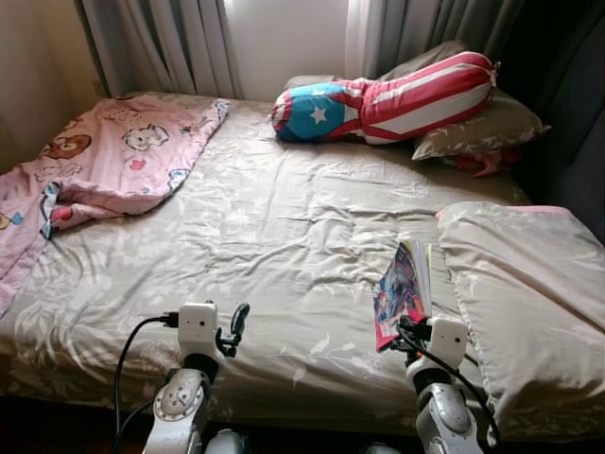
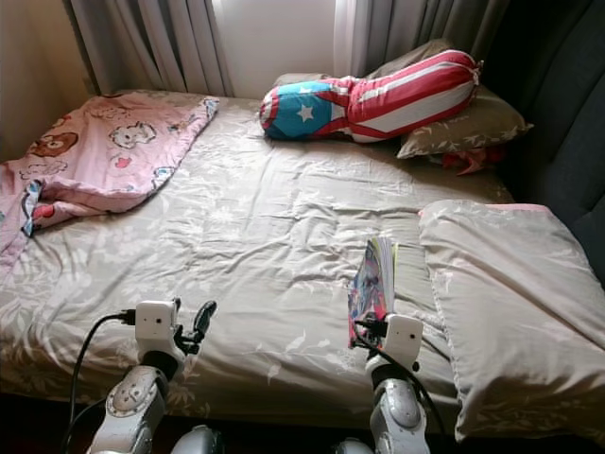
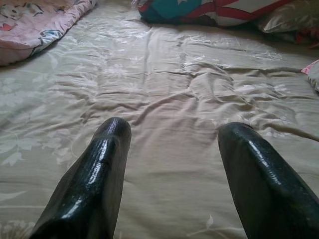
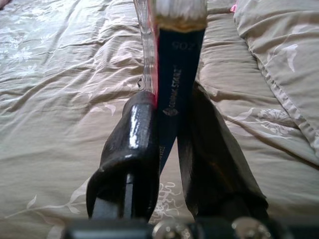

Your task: Clean up the room

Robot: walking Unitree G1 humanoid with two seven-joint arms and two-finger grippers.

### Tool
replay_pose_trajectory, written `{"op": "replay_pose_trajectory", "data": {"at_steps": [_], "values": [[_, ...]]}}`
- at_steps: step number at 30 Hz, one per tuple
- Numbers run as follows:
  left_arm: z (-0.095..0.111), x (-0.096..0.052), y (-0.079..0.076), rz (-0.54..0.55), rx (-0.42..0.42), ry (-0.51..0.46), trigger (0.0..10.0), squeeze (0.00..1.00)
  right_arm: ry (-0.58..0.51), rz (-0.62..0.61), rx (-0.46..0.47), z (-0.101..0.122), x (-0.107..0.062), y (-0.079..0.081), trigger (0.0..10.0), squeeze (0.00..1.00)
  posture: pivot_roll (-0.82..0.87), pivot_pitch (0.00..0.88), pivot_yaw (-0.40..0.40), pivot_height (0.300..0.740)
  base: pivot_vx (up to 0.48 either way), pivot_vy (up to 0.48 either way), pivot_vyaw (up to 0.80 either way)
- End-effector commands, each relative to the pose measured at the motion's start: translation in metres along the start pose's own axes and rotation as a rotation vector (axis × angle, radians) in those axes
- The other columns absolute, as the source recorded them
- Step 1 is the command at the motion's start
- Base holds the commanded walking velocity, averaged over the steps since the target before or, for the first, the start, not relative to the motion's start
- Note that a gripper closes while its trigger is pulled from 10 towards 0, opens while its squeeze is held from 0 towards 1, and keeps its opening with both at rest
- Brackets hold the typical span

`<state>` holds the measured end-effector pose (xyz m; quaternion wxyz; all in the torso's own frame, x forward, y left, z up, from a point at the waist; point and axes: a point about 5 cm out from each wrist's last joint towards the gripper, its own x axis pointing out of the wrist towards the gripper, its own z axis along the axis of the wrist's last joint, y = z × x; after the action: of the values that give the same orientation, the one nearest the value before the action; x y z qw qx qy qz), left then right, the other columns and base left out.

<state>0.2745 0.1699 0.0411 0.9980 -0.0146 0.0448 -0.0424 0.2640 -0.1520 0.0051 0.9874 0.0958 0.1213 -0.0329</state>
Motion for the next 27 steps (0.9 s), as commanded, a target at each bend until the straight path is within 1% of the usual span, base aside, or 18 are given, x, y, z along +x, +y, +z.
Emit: {"op": "replay_pose_trajectory", "data": {"at_steps": [1, 20, 27], "values": [[0.0027, 0.0004, 0.0009, 0.0, 0.004, -0.006, 10.0, 0.0, -0.048, 0.024, -0.008, 0.0108, 0.0029, 0.0054, 10.0, 0.0, -0.09, 0.0, -0.031, 0.646, 0.27, 0.0, 0.0], [0.0026, 0.0017, -0.0002, 0.0, 0.006, -0.003, 10.0, 0.0, -0.05, 0.024, -0.012, 0.0129, 0.0011, 0.0091, 10.0, 0.0, -0.09, 0.0, -0.03, 0.646, 0.296, 0.0, 0.0], [0.0026, 0.0016, -0.0004, -0.002, 0.005, -0.006, 10.0, 0.0, -0.032, 0.02, -0.012, 0.0101, 0.0037, 0.0061, 10.0, 0.0, -0.09, 0.0, -0.029, 0.646, 0.315, 0.0, 0.0]]}}
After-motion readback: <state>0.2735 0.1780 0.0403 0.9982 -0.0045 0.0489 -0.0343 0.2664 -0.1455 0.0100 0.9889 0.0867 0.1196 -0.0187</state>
